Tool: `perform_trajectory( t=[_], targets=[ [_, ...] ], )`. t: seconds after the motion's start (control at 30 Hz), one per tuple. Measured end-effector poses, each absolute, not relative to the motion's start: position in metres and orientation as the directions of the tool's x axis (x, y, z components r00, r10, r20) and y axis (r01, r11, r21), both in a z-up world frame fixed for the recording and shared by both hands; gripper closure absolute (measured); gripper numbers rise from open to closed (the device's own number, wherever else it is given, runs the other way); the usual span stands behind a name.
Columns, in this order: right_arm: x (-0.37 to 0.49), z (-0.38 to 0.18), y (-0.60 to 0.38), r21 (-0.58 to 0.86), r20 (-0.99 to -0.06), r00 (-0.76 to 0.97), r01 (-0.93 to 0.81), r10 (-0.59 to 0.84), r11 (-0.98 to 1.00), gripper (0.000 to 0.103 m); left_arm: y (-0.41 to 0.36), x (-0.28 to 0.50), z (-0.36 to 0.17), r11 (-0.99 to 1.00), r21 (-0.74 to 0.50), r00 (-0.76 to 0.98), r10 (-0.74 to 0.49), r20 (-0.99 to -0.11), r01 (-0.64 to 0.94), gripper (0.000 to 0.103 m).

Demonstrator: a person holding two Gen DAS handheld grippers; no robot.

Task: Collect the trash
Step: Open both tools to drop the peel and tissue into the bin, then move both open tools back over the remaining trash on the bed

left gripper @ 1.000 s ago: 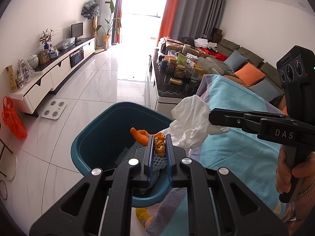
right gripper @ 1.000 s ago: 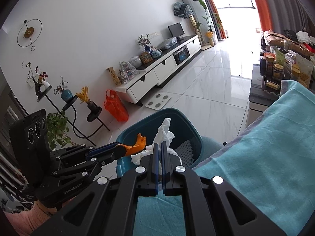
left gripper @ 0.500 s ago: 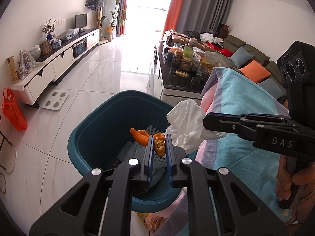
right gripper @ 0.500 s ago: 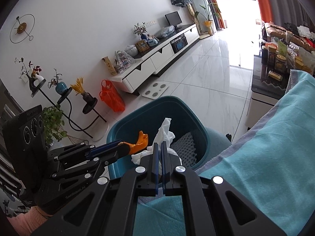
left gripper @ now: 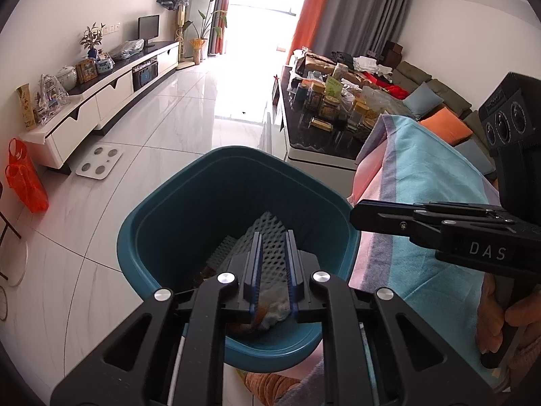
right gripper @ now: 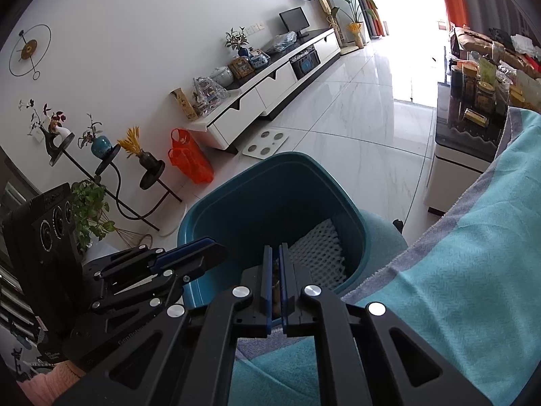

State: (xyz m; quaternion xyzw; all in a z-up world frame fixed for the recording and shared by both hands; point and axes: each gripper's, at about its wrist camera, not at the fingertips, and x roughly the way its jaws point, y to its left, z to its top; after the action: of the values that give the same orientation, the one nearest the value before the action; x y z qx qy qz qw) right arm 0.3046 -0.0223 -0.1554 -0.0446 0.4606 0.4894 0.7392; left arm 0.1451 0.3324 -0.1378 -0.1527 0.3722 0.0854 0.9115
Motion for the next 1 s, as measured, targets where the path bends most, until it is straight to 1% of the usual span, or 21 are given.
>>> perform_trajectory(
  t=[0.03, 0.13, 0.17, 0.2, 0.23, 0.27, 0.3, 0.33, 0.4, 0.47, 0.53, 0.6, 0.8, 1.0],
  targets=[
    [0.305, -0.155, -0.024, 0.385, -0.723, 0.098, -0.765, 0.684, 0.517, 0.099, 0.333, 0.145, -0.137, 0.938, -0.216, 0.710, 0.043, -0.703, -0.272, 0.088],
    [0.305, -0.152, -0.030, 0.388, -0.715, 0.106, -0.762, 0.691, 0.519, 0.097, 0.330, 0.140, -0.135, 0.937, -0.213, 0.719, 0.053, -0.693, -0.275, 0.081],
    [0.304, -0.150, -0.034, 0.389, -0.713, 0.108, -0.762, 0.693, 0.518, 0.097, 0.330, 0.135, -0.132, 0.939, -0.211, 0.724, 0.057, -0.687, -0.273, 0.076],
    [0.302, -0.147, -0.039, 0.385, -0.705, 0.116, -0.765, 0.699, 0.516, 0.096, 0.328, 0.133, -0.129, 0.940, -0.208, 0.732, 0.061, -0.679, -0.271, 0.069],
    [0.299, -0.143, -0.043, 0.378, -0.701, 0.124, -0.770, 0.702, 0.514, 0.093, 0.327, 0.129, -0.125, 0.941, -0.206, 0.739, 0.064, -0.670, -0.268, 0.066],
    [0.297, -0.140, -0.047, 0.371, -0.697, 0.132, -0.775, 0.705, 0.512, 0.091, 0.324, 0.124, -0.120, 0.944, -0.203, 0.750, 0.065, -0.659, -0.261, 0.061],
    [0.294, -0.136, -0.052, 0.362, -0.691, 0.145, -0.779, 0.709, 0.512, 0.086, 0.321, 0.121, -0.116, 0.946, -0.203, 0.760, 0.064, -0.647, -0.253, 0.057],
    [0.290, -0.130, -0.061, 0.349, -0.683, 0.162, -0.785, 0.713, 0.513, 0.082, 0.316, 0.117, -0.111, 0.950, -0.205, 0.774, 0.057, -0.631, -0.237, 0.056],
    [0.285, -0.122, -0.075, 0.337, -0.668, 0.185, -0.788, 0.721, 0.515, 0.081, 0.307, 0.110, -0.102, 0.956, -0.203, 0.795, 0.046, -0.605, -0.210, 0.046],
    [0.280, -0.114, -0.099, 0.320, -0.651, 0.218, -0.790, 0.727, 0.523, 0.078, 0.289, 0.104, -0.092, 0.967, -0.197, 0.819, 0.017, -0.574, -0.159, 0.045],
    [0.275, -0.107, -0.126, 0.297, -0.637, 0.266, -0.782, 0.724, 0.548, 0.070, 0.268, 0.099, -0.085, 0.977, -0.188, 0.835, -0.021, -0.550, -0.099, 0.042],
    [0.270, -0.102, -0.160, 0.284, -0.622, 0.316, -0.761, 0.716, 0.583, 0.068, 0.248, 0.097, -0.080, 0.982, -0.183, 0.846, -0.059, -0.531, -0.046, 0.038],
    [0.263, -0.099, -0.246, 0.271, -0.615, 0.428, -0.674, 0.663, 0.687, 0.067, 0.167, 0.108, -0.071, 0.978, -0.148, 0.831, -0.205, -0.517, 0.149, 0.036],
    [0.252, -0.096, -0.336, 0.278, -0.593, 0.557, -0.536, 0.581, 0.797, 0.066, 0.098, 0.119, -0.070, 0.942, -0.155, 0.782, -0.335, -0.526, 0.299, 0.036]
  ],
)
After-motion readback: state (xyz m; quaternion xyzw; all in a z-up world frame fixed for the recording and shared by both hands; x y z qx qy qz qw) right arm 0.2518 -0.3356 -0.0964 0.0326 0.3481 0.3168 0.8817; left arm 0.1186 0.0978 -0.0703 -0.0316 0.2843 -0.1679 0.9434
